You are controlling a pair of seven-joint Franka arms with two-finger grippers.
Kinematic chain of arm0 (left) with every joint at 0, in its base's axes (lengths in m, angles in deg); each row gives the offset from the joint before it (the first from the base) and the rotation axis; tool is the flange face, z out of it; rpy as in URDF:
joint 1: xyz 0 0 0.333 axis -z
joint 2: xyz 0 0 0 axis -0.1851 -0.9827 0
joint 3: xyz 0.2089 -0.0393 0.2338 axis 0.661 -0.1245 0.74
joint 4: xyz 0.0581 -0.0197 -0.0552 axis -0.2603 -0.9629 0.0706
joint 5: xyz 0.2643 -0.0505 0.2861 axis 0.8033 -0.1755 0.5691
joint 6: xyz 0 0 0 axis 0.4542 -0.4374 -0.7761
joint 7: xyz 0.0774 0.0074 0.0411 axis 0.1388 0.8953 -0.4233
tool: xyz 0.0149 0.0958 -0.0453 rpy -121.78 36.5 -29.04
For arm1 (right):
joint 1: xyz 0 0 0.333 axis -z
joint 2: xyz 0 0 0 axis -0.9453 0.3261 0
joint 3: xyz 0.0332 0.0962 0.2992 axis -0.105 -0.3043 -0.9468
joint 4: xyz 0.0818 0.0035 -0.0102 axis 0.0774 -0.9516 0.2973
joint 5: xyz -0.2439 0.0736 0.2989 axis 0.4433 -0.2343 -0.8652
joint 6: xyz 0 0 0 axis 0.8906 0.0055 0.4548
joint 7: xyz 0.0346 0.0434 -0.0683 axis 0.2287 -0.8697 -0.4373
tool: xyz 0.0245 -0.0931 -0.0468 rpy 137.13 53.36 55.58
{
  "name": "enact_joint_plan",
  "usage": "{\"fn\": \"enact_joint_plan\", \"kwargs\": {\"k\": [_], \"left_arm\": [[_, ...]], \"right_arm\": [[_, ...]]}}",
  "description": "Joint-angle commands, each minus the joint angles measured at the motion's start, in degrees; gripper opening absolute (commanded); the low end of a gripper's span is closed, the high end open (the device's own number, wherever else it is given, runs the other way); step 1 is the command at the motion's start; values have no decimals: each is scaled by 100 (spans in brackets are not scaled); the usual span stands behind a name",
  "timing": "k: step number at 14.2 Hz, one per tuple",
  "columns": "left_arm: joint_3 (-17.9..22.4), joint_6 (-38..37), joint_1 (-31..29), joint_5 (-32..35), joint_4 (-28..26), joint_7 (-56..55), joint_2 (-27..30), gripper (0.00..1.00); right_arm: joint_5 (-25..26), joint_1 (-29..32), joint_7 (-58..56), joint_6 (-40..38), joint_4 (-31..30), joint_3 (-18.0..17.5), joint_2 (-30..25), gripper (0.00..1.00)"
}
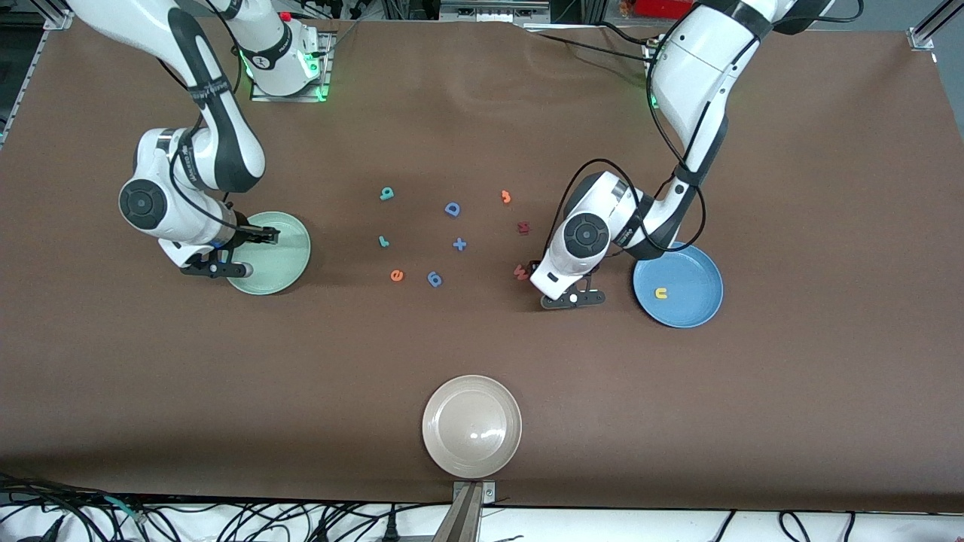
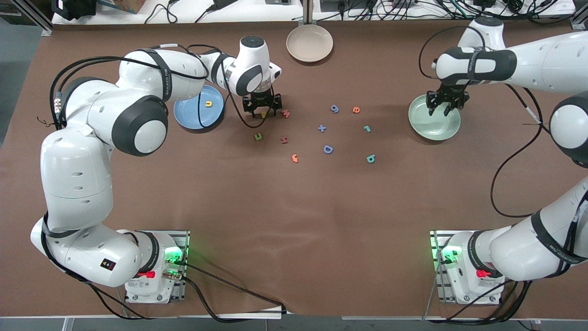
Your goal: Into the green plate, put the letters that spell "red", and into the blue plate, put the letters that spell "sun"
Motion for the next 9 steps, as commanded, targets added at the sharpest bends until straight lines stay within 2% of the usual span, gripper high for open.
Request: {"fn": "enact_joint_plan", "kwargs": {"k": [1,3,5,7,9], "left_arm": [[35,-54,21,176,-124,-156,43,63],[35,-54,12,176,-151,-156,61,42],[27,-62,-6,176,-151,-164,78,26],[35,-193,-23,176,-142,-138,113,23],[35,-229,-41,176,-142,-94,122,23]], "right_arm": [[-35,-27,236,-865,625,-231,-150,97],[-44,-27,586,-1026,846,-442,-142,98],[-44,-36,982,-1009,1004,-749,-72,98],[-44,-88,1403,-965,1258,-995,103,98],[-44,-298,1983,-938,1575,-1067,393,98]]}}
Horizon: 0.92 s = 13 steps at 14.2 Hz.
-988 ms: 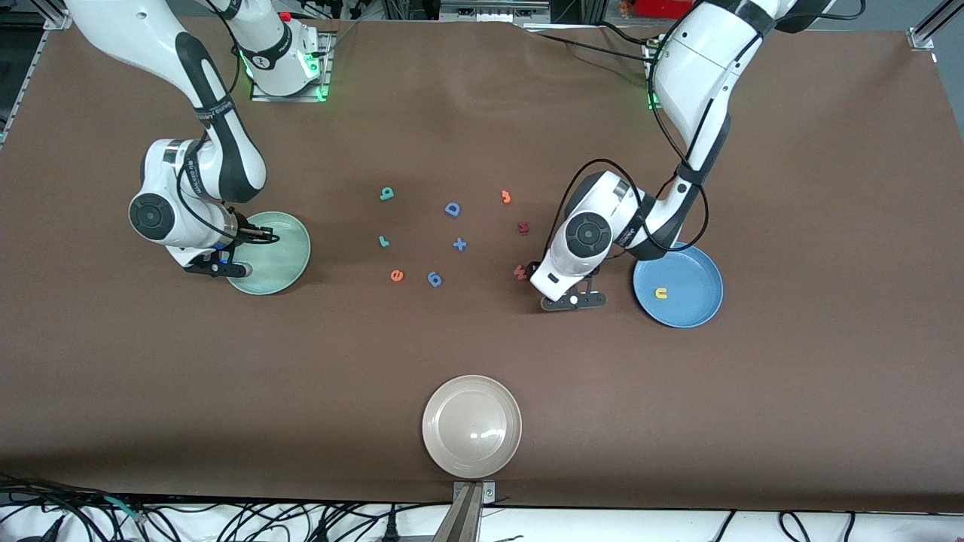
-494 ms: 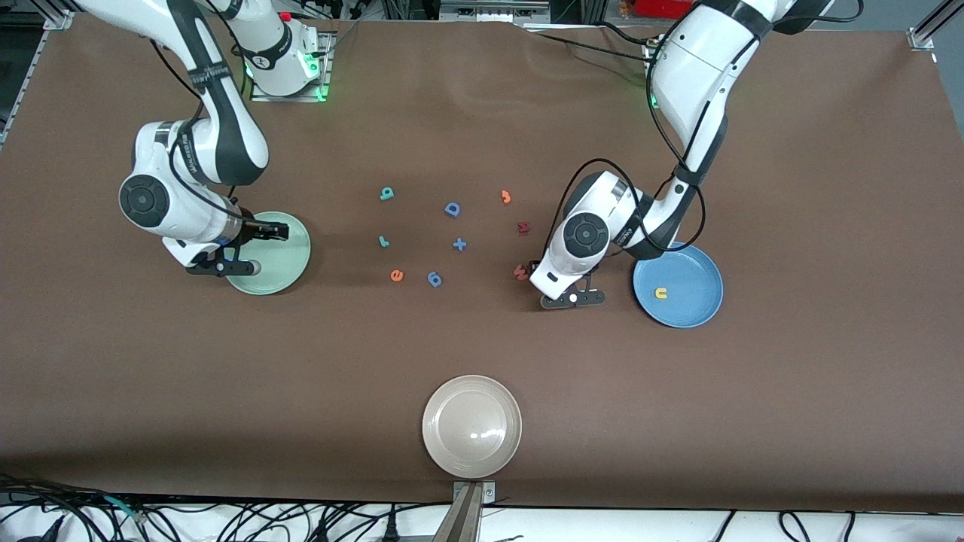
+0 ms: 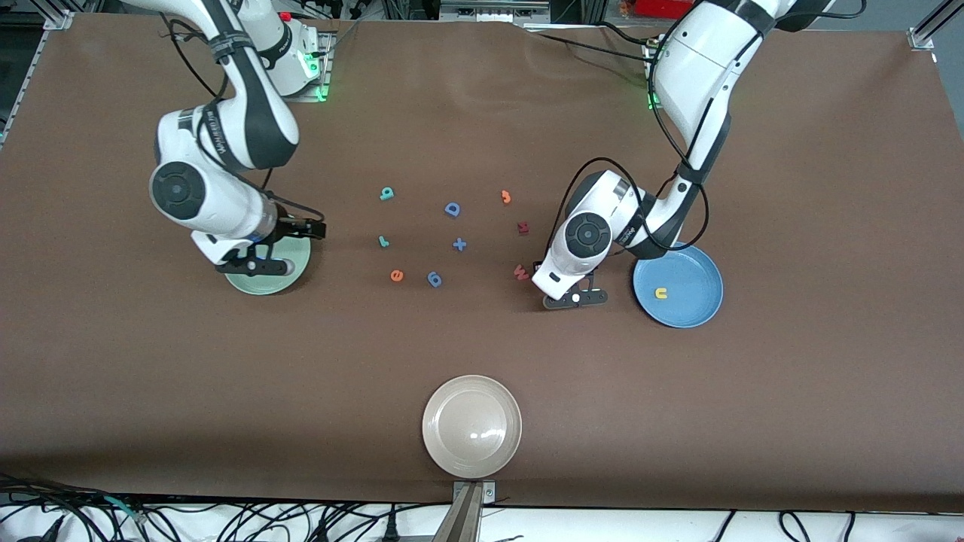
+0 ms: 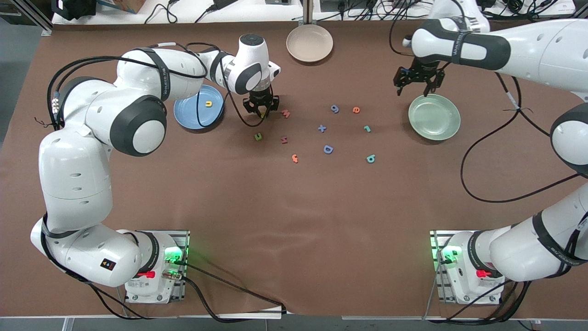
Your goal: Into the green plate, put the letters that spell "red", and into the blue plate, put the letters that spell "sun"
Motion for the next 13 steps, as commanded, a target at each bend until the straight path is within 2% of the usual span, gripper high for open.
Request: {"fn": "enact_joint_plan", "kwargs": {"k": [1,4,7,13], "left_arm": [[17,-113,-76,176,-141,-47,101,23],[17,-533,-312,185,-9,136,320,20],[17,-1000,-699,176,44,1110,610,20],[25,-1502,-1429,194,-61,2491,725,21]], "right_arm": [[-43,-320,701,-28,620,-46,567,98],[-69,-550,1089,401,753,-46,1025,97],[-61,-804,1572,964,753,-46,1368,97],[-69,-981,1837,1738,744,-46,1817,97]]}}
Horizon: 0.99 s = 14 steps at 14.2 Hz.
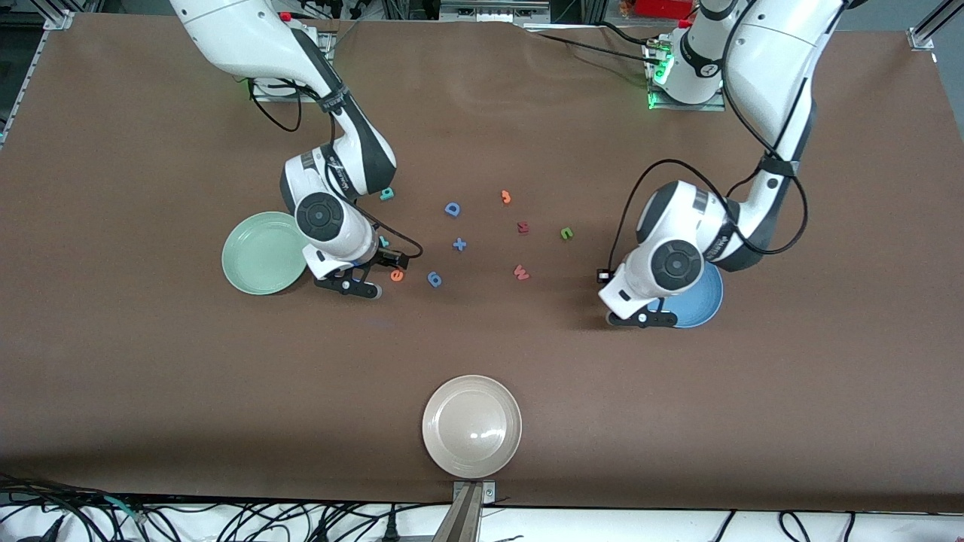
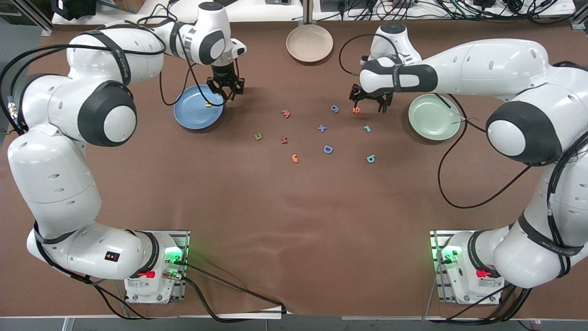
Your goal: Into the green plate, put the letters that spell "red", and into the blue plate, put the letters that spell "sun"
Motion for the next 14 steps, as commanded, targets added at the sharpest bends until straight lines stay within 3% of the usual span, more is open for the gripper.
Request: {"fn": "enact_joint_plan", "kwargs": {"k": [1,4,5,7,8,12,14], "left_arm": [[-38,-91,-387,148,-209,702,108,22],[-38,-73,-712,148,-323,1230,100,23],[-38,-73,-765,148,-367,1301,82,29],[-38,-64,-766,148,-411,1302,73,85],[-47,-64,-757,148,-420,1284,82,100],[-126,-73,-687,130,-455,1205,108,100],[-459,-117,-687,104,-455,752,152,100]], "right_arm": [[-68,-39,70,208,151,40,168,97],[-77,-48,113,620,160,40,299,97],[-59,-48,279,804,160,40,369,97],[-42,-57,360,885,160,40,405,97],[-50,-83,360,885,152,40,405,97],[-68,-197,551,1043,169,40,510,96],[-68,-303,650,1052,160,40,528,95]]}}
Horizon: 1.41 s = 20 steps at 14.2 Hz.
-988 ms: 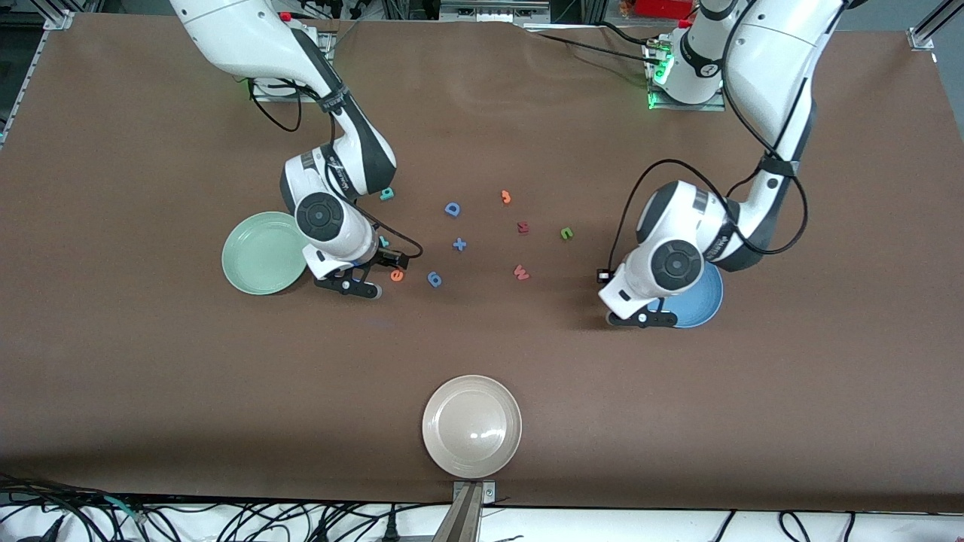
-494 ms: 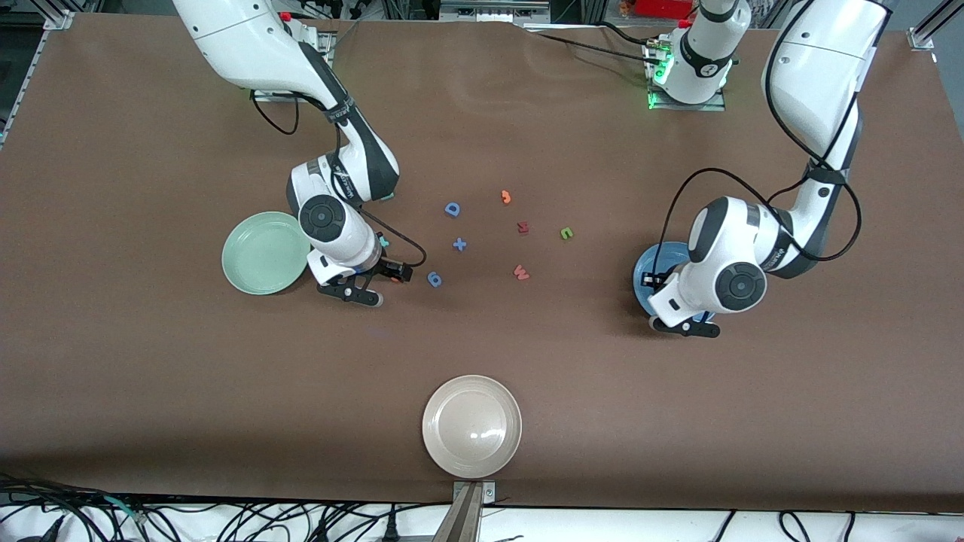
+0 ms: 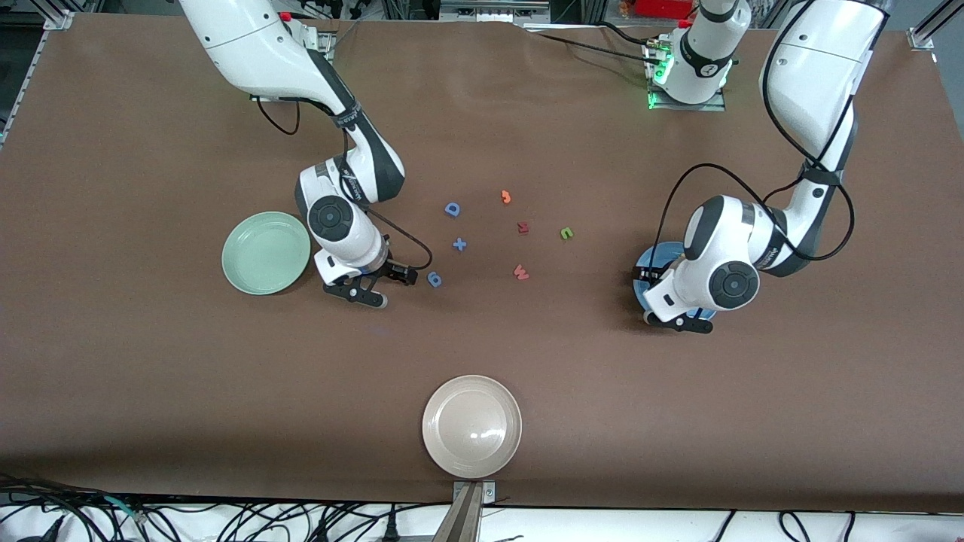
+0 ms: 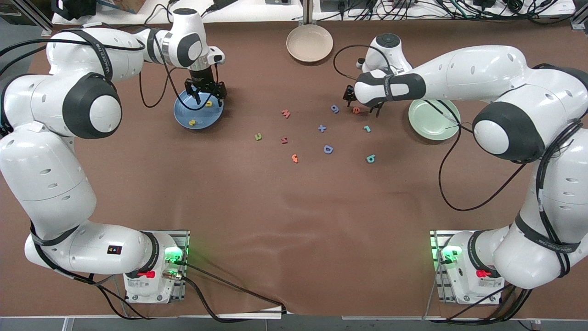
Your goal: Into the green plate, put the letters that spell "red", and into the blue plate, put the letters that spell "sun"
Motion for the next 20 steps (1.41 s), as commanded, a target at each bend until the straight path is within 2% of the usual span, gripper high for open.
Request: {"fn": "enact_joint_plan", "kwargs": {"k": [1,3,5,7,9,12,13,16,20], "left_arm": [[-460,-151,39,102,-81,-871,166,100],[-847,-152,48,120,-151,-1664,157,100],[-1181,-152,65,128,-222,-1851,166,100],[-1297,-108,179,137,-257,-2543,131,100],[-1288,40,303,137,-336,-2878,34,100],[-1297,996,338,137,-958,-3617,25,99],[-1297,1191,355,137,-1108,-3731,34,99],[-1297,1403,461,137,-1250,-4092,34,98],[-1297,1421,531,129,-1250,-4356,16,87]], "right_arm": [[-59,-145,156,65,138,33,126,94],[-41,-153,156,73,138,42,178,91],[-23,-145,156,65,129,42,187,86],[-6,-127,113,47,129,59,187,74],[3,-127,104,47,129,59,179,55],[3,-118,95,29,129,59,170,18],[3,-118,86,29,129,59,161,9],[3,-92,25,-32,129,147,21,4],[-14,-83,-562,-1364,182,585,-637,4]]}}
